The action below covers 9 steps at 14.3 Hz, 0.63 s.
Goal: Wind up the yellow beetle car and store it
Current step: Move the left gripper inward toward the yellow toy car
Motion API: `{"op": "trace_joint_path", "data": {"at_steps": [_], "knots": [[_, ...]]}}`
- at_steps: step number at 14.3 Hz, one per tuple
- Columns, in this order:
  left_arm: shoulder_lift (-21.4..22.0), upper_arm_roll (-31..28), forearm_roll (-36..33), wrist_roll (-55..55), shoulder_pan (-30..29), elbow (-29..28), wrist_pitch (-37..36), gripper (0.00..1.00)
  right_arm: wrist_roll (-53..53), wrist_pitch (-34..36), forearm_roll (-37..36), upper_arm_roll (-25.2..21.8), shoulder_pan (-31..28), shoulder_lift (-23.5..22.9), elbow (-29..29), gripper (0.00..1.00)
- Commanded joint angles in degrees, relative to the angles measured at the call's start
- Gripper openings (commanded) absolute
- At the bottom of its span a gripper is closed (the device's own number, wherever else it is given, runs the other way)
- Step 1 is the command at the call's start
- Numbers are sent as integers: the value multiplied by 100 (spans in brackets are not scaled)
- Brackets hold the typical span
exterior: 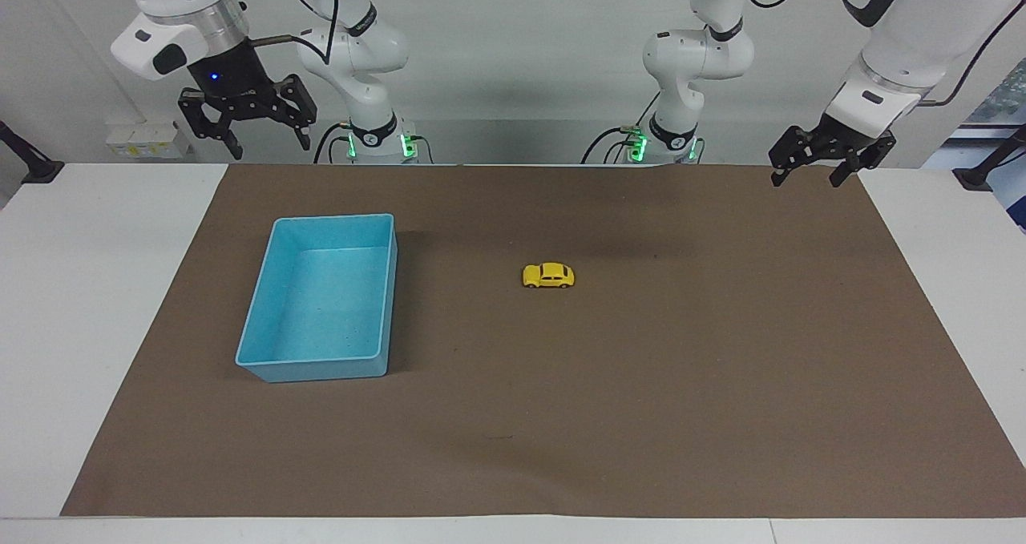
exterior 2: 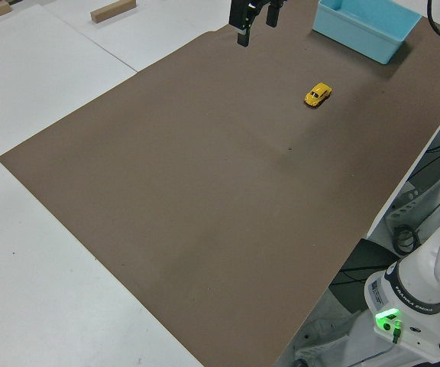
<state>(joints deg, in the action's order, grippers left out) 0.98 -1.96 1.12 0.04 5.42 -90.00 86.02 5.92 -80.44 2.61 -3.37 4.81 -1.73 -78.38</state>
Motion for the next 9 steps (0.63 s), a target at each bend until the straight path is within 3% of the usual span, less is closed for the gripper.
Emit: {"op": "trace_joint_path", "data": {"at_steps": [1, 9], "knots": [[60, 47, 11, 31, -67, -8, -85, 100, -82, 46, 3, 38, -42, 112, -116, 100], [52, 47, 81, 285, -76, -26, -94, 100, -82, 46, 3, 29, -42, 112, -116, 100]]}}
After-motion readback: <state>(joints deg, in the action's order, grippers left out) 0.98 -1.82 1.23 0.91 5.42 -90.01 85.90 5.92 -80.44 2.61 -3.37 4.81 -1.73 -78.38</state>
